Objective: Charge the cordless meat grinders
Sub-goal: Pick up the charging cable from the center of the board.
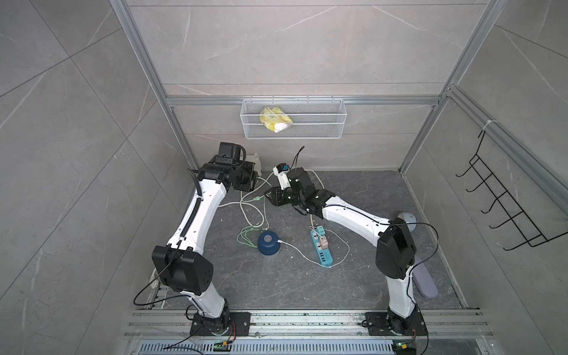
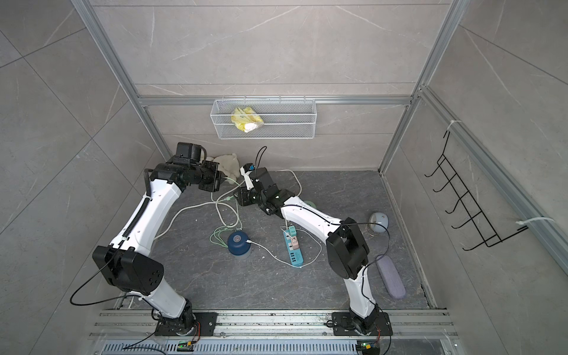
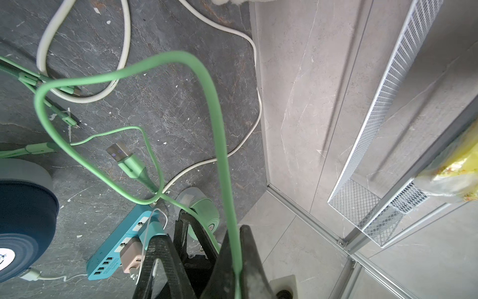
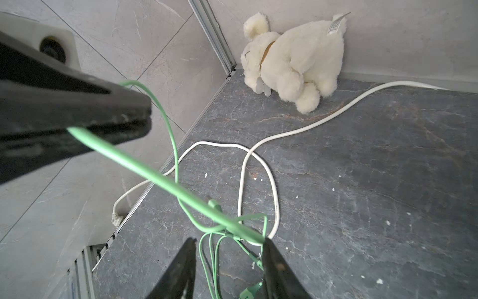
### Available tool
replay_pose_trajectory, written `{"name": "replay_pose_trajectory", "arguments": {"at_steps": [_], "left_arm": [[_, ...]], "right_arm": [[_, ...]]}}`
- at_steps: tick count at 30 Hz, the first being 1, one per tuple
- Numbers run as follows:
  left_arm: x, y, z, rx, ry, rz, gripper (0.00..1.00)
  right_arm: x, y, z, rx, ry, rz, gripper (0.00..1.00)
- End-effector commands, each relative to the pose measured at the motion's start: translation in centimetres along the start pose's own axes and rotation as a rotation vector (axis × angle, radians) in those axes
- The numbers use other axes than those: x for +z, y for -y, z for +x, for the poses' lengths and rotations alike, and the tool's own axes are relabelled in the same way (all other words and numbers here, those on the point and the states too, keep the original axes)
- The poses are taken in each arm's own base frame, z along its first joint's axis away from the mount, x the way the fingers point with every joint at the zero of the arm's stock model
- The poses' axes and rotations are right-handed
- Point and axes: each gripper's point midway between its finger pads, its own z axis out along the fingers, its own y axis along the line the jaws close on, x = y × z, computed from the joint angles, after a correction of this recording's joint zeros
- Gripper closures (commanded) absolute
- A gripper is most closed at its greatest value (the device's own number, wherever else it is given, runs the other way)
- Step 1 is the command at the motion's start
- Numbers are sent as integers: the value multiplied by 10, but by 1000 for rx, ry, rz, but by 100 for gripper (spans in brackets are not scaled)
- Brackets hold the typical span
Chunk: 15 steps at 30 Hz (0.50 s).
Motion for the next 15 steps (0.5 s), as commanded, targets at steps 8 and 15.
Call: {"name": "replay_pose_trajectory", "arguments": {"at_steps": [8, 15], "left_arm": [[-19, 13, 10, -21, -24, 71, 100], [-18, 12, 10, -27, -25, 65, 100]], "right_arm": [[7, 17, -2, 91, 46, 71, 51], [12, 27, 2, 108, 39, 118, 47]]}}
